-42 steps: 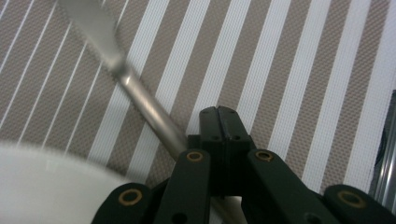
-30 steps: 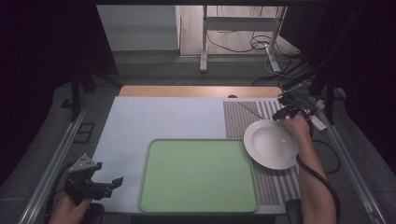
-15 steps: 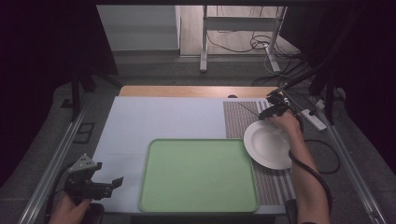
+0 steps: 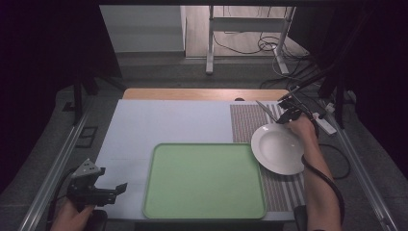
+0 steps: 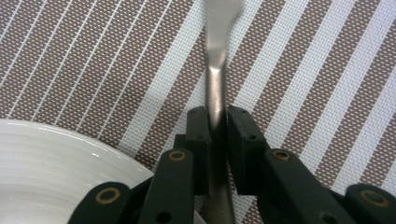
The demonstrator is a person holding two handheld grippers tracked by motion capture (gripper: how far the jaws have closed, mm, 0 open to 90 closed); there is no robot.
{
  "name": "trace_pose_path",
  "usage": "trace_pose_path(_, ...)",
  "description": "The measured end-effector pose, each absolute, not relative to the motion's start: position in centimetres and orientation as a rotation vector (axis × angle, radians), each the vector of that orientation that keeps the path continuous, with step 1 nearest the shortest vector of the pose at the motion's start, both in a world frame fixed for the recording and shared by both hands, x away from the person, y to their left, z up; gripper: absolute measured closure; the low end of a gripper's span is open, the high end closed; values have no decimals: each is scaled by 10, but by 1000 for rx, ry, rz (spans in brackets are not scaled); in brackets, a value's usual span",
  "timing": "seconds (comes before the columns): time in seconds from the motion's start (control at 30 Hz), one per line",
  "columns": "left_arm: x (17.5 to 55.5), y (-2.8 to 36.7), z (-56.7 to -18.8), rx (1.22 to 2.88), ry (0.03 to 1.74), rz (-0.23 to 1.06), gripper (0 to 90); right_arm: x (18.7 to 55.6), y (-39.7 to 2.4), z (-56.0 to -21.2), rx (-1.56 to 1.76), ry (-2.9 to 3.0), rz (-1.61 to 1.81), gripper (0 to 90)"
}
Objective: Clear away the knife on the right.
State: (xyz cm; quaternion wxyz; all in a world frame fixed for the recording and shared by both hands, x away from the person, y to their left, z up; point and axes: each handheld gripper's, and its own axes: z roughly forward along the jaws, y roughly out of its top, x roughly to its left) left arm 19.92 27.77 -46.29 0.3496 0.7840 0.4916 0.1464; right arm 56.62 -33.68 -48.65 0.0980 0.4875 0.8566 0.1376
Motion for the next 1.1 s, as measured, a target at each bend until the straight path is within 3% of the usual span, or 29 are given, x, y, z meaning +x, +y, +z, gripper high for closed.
trace_pose_path(0.63, 199, 278, -463, 2025, 1275, 377, 24, 563, -360, -471, 1384, 2487, 453, 804)
trace_pose_path(1.1, 199, 278, -463, 2023, 1275, 377, 23, 550, -368, -444, 1414, 2432, 680, 804)
